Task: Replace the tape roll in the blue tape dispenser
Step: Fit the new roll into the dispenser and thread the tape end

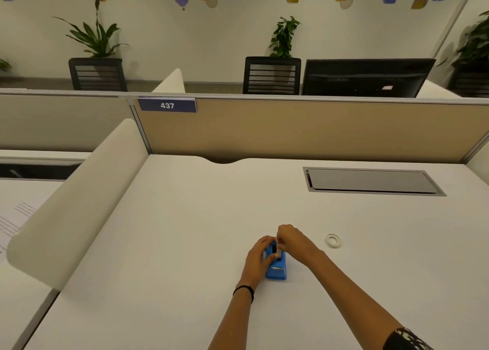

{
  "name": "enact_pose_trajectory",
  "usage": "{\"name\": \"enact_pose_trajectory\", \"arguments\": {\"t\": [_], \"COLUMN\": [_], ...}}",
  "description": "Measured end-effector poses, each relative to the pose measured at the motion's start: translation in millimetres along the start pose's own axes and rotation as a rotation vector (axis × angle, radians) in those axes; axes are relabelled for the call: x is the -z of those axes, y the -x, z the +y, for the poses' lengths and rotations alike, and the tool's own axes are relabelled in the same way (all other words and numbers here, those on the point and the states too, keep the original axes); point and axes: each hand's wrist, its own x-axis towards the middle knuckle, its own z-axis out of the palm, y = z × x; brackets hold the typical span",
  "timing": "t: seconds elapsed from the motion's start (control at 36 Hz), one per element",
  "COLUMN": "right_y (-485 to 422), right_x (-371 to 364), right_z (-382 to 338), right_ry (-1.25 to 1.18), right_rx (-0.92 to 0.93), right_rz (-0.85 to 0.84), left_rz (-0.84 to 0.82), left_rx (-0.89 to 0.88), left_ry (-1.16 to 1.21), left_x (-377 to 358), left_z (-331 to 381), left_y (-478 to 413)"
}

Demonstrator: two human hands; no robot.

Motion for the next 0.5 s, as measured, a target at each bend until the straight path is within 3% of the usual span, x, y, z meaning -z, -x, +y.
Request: {"name": "enact_pose_trajectory", "arguments": {"t": [0.28, 0.5], "right_y": [-2.7, 5.6], "right_x": [10.3, -6.6], "right_z": [-18.9, -22.0], "right_ry": [0.137, 0.276], "right_rx": [-0.098, 0.038], "right_rz": [-0.118, -0.024], "left_rz": [-0.015, 0.013], "left_rx": [0.026, 0.028], "left_ry": [0.027, 0.112], "left_x": [-0.6, 1.0], "left_z": [-2.1, 4.2], "left_y": [-0.8, 4.0]}}
